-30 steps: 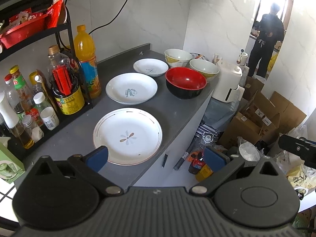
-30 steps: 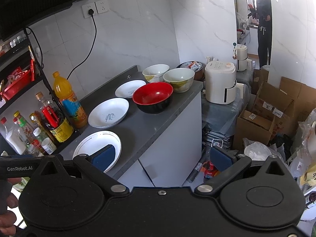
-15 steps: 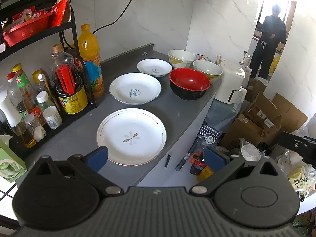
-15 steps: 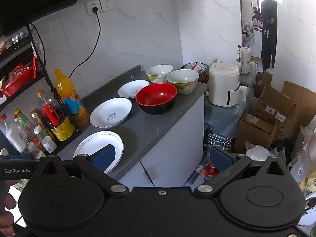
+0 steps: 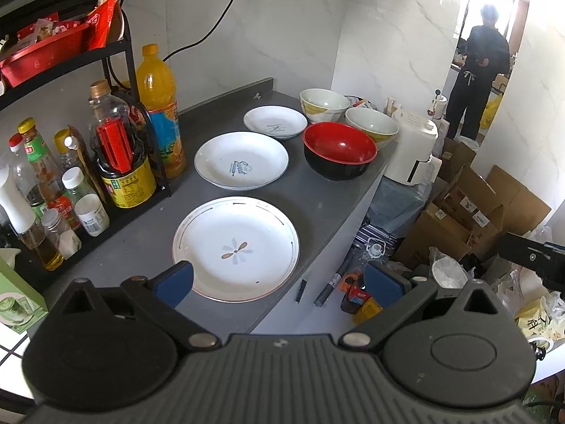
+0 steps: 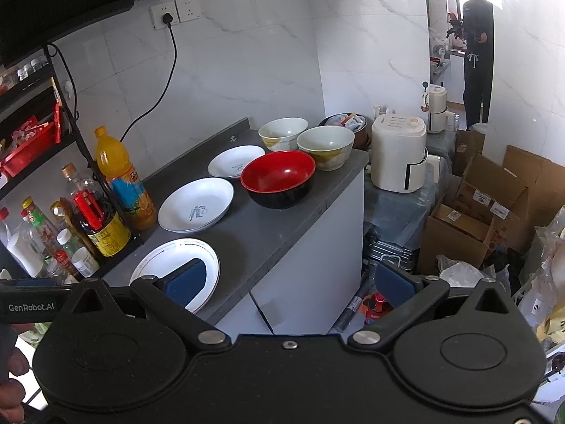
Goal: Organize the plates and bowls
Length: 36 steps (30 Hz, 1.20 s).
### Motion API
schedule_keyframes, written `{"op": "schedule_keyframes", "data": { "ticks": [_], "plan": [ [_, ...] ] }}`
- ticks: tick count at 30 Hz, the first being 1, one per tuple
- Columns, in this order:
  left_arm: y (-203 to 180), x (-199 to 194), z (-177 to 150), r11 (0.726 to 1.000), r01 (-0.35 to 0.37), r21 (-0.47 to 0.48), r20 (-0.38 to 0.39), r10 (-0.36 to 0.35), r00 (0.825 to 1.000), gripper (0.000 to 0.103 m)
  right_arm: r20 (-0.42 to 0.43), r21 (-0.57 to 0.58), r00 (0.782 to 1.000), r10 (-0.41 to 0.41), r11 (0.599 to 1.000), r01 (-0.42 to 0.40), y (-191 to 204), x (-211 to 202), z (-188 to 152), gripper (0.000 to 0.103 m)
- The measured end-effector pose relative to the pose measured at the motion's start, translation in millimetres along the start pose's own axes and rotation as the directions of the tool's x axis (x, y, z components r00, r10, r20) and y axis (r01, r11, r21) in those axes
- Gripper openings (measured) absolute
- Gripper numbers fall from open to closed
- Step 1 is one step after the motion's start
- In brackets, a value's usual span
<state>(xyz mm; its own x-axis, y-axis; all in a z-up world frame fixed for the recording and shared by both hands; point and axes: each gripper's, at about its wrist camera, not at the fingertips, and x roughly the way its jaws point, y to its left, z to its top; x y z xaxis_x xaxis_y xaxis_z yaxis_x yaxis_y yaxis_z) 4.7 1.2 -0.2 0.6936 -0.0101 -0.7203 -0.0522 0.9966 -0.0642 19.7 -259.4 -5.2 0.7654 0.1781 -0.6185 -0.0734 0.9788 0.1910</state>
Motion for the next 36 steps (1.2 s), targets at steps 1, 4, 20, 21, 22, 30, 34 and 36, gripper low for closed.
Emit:
{"op": "schedule_keyframes", "data": {
  "ticks": [1, 4, 20, 21, 22, 30, 34, 36],
  "plan": [
    [0.0, 0.7, 0.3, 1.000, 0.002, 0.000, -0.001, -0.002, 1.000, 0.102, -0.001, 0.002, 1.000, 0.000, 1.000, 0.000, -0.2, 0.6, 0.4, 0.103],
    [0.2, 1.8, 1.5, 1.000, 0.005, 0.000, -0.004, -0.005, 1.000, 0.102, 0.002, 0.007, 1.000, 0.004, 1.000, -0.004, -0.1, 0.7, 1.3, 0.103],
    [-3.6, 6.3, 3.3, 1.000, 0.024, 0.015, -0.007, -0.024, 1.000, 0.102, 0.012, 0.022, 1.000, -0.017, 1.000, 0.017, -1.4, -1.0, 1.1, 0.103],
    [-3.3, 6.2, 3.3, 1.000, 0.025, 0.015, -0.007, -0.024, 1.000, 0.102, 0.013, 0.022, 1.000, -0.017, 1.000, 0.017, -1.7, -1.3, 1.0, 0.103],
    [-3.5, 6.7, 3.6, 1.000, 0.024, 0.014, -0.008, -0.024, 1.000, 0.102, 0.014, 0.022, 1.000, -0.016, 1.000, 0.016, -1.7, -1.4, 0.8, 0.103],
    [-4.5, 6.5, 3.4, 1.000, 0.023, 0.018, -0.011, -0.023, 1.000, 0.102, 0.012, 0.030, 1.000, -0.018, 0.999, 0.018, -1.4, -1.7, 0.2, 0.103],
    [-6.6, 9.1, 2.6, 0.999, 0.028, 0.025, -0.027, -0.027, 0.999, 0.102, 0.003, 0.047, 1.000, -0.020, 0.999, 0.020, -2.5, -0.3, 0.6, 0.103],
    [-7.6, 10.9, 3.7, 0.999, 0.030, 0.030, -0.029, -0.030, 0.999, 0.102, 0.003, 0.053, 1.000, -0.026, 0.998, 0.026, -3.7, 0.7, 0.8, 0.103]
  ]
}}
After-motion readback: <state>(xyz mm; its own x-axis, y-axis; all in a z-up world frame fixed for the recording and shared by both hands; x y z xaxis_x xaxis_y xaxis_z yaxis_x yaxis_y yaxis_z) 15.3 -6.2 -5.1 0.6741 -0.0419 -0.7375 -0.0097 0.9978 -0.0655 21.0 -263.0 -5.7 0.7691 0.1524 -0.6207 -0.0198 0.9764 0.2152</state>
